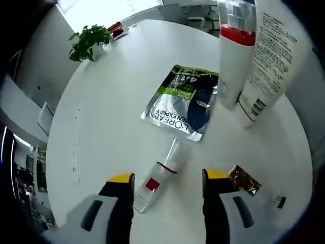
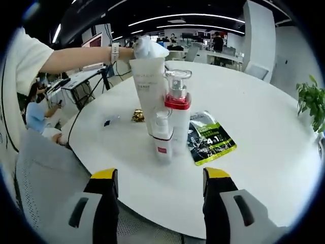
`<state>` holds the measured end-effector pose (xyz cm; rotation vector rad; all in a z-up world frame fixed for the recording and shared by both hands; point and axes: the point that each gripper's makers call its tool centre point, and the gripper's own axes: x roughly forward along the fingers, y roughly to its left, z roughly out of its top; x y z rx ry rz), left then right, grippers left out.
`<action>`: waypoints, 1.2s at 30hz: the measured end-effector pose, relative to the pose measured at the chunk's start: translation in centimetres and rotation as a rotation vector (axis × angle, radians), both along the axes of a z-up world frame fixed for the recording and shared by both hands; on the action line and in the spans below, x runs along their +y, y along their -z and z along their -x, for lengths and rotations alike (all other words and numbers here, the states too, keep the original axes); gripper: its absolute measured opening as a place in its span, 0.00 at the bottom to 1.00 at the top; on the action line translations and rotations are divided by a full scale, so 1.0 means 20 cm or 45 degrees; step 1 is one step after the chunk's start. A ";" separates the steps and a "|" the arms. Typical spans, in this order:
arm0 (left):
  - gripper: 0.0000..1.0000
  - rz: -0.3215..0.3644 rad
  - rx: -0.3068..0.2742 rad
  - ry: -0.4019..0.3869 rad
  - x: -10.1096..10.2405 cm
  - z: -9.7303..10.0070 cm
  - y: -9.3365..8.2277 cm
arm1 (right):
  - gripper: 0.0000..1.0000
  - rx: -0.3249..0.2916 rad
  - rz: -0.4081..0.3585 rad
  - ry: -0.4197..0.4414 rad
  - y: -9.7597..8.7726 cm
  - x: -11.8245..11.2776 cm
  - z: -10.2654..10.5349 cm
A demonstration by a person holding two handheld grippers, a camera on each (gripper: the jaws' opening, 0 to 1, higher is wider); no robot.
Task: Arrange the skincare products in the storage area until every visible bottle or jar stands upright without overlapping.
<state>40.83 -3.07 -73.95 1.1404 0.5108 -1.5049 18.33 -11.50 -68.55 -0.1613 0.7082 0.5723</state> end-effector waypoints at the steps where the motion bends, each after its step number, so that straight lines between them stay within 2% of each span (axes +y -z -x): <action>1: 0.47 -0.003 0.004 0.007 0.00 0.00 0.00 | 0.67 0.000 0.000 0.004 0.00 0.00 0.00; 5: 0.41 -0.044 0.009 0.037 0.00 0.02 0.02 | 0.67 0.008 -0.014 0.027 0.01 -0.01 0.00; 15: 0.36 -0.131 0.053 0.078 0.00 0.01 0.06 | 0.66 0.035 -0.024 0.070 0.05 -0.04 0.01; 18: 0.32 -0.149 0.058 0.090 0.00 -0.03 0.07 | 0.66 0.036 -0.028 0.075 0.05 -0.05 0.01; 22: 0.26 -0.229 0.064 0.124 0.03 -0.08 0.13 | 0.65 0.037 -0.026 0.076 0.05 -0.05 -0.01; 24: 0.26 -0.221 0.101 0.109 0.03 -0.08 0.12 | 0.65 0.037 -0.026 0.078 0.05 -0.05 -0.01; 32: 0.23 -0.246 0.142 0.106 0.03 -0.08 0.14 | 0.65 0.051 -0.030 0.061 0.07 -0.04 -0.02; 36: 0.23 -0.261 0.170 0.069 0.04 -0.09 0.15 | 0.65 0.048 -0.032 0.050 0.06 -0.03 -0.03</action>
